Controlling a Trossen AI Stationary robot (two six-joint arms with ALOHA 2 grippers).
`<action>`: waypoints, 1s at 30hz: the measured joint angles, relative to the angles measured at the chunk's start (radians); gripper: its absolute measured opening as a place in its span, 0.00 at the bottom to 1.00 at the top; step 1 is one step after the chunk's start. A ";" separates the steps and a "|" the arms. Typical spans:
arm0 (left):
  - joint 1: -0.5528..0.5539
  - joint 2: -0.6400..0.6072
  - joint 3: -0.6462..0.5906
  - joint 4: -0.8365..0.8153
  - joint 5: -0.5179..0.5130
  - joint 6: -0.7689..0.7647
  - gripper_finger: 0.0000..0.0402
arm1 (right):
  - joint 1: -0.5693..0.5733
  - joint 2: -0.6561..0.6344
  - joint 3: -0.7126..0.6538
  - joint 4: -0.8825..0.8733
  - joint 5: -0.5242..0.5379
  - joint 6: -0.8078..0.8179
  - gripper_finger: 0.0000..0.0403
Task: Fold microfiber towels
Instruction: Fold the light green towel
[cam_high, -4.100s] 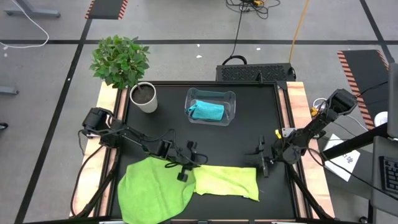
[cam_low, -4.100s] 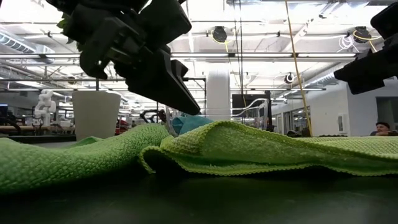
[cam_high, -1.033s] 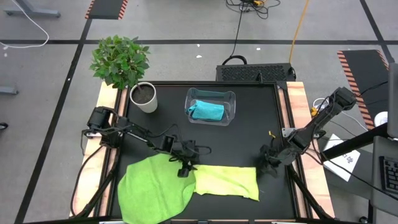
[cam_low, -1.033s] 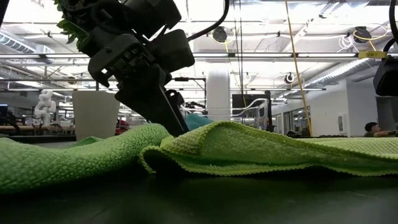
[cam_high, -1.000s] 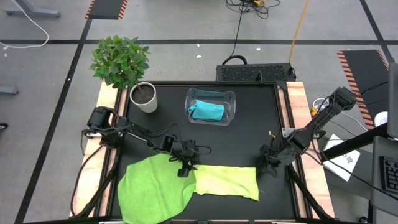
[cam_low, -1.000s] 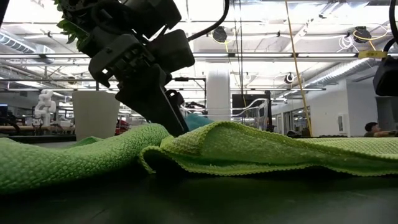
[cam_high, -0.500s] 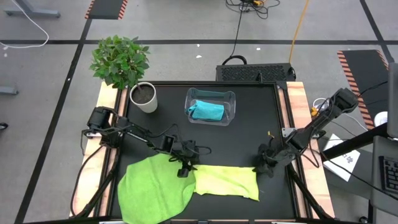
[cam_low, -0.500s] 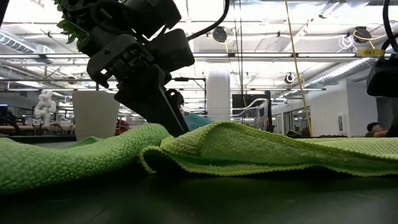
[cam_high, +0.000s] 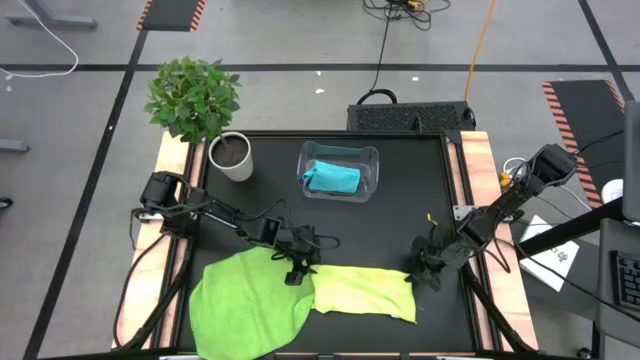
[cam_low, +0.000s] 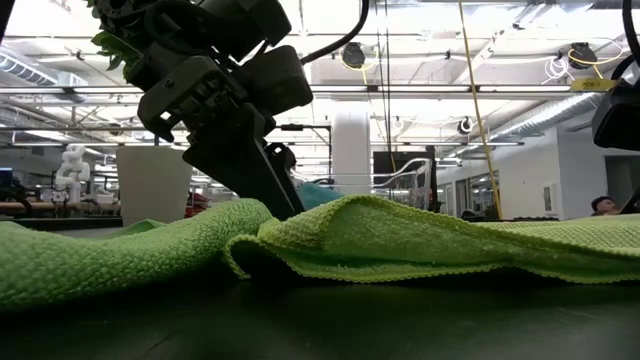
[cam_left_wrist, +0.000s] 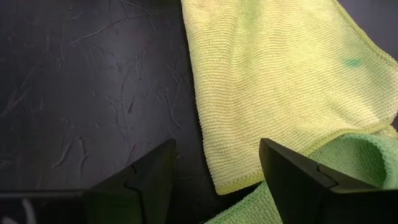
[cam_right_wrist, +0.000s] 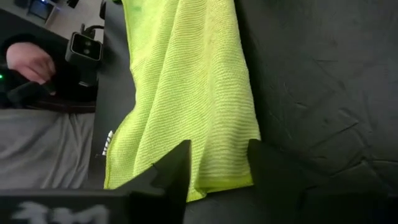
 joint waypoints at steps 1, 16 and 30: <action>0.000 0.000 0.000 0.000 -0.001 0.000 0.58 | -0.001 0.001 0.000 0.000 0.001 -0.001 0.33; 0.000 0.000 0.000 -0.008 -0.028 0.005 0.58 | -0.057 -0.088 0.000 -0.139 0.033 -0.005 0.01; 0.000 0.000 0.000 -0.031 -0.033 0.001 0.58 | -0.059 -0.358 0.111 -0.740 0.032 0.057 0.00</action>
